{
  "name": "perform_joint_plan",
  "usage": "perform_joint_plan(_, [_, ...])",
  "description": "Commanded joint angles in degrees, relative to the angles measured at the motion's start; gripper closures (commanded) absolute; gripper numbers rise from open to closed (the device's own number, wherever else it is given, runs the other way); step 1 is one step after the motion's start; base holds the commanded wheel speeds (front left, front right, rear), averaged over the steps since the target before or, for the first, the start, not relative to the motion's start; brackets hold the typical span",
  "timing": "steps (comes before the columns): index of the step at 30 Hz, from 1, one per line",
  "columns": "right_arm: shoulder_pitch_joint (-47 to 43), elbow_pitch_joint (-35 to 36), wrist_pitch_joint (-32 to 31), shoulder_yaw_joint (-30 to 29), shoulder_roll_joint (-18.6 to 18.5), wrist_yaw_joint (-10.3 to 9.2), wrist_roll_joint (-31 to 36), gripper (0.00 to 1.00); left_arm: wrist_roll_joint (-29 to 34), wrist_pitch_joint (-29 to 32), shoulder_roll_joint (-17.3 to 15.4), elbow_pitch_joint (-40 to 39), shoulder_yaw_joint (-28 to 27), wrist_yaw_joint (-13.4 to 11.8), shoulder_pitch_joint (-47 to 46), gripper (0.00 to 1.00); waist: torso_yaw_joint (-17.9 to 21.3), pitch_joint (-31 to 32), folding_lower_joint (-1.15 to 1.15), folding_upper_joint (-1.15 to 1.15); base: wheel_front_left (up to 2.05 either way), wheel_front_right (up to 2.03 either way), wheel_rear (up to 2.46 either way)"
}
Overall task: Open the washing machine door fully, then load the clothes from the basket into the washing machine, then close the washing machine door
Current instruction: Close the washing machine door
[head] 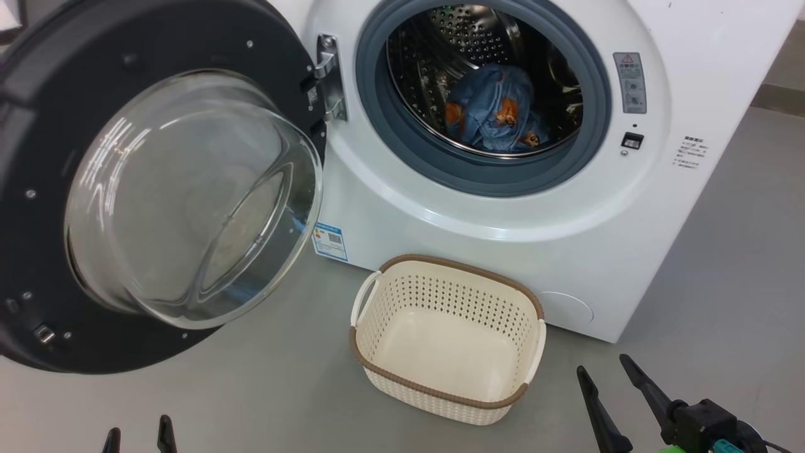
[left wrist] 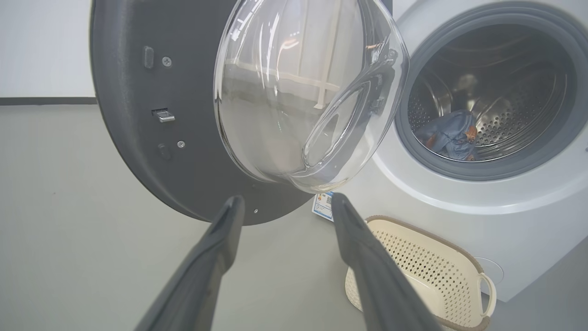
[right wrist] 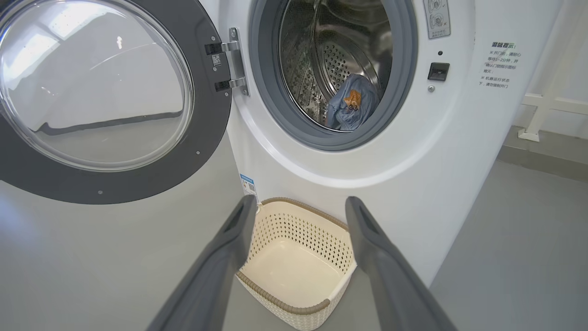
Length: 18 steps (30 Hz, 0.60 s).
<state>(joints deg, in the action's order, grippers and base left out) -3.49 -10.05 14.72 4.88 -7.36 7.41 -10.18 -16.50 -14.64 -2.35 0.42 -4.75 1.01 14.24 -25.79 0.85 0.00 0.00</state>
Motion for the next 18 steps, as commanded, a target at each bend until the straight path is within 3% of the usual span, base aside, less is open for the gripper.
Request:
perform_joint_plan(1, [1.57,1.17,0.28,1.44,-0.79,0.08,0.28,0.00,-0.57,-0.36,-0.53,-1.33,-1.74,-0.21,-0.65,0.00,-0.39,0.11,0.00,0.00,0.00,0.00,0.00])
perform_joint_plan(18, [1.12,1.13,0.28,1.47,-0.67,0.08,0.43,0.00,-0.83,-0.36,-0.53,-1.33,-1.71,-0.34,-0.35,0.00,-2.77,0.23,0.00,0.00,0.00,0.00,0.00])
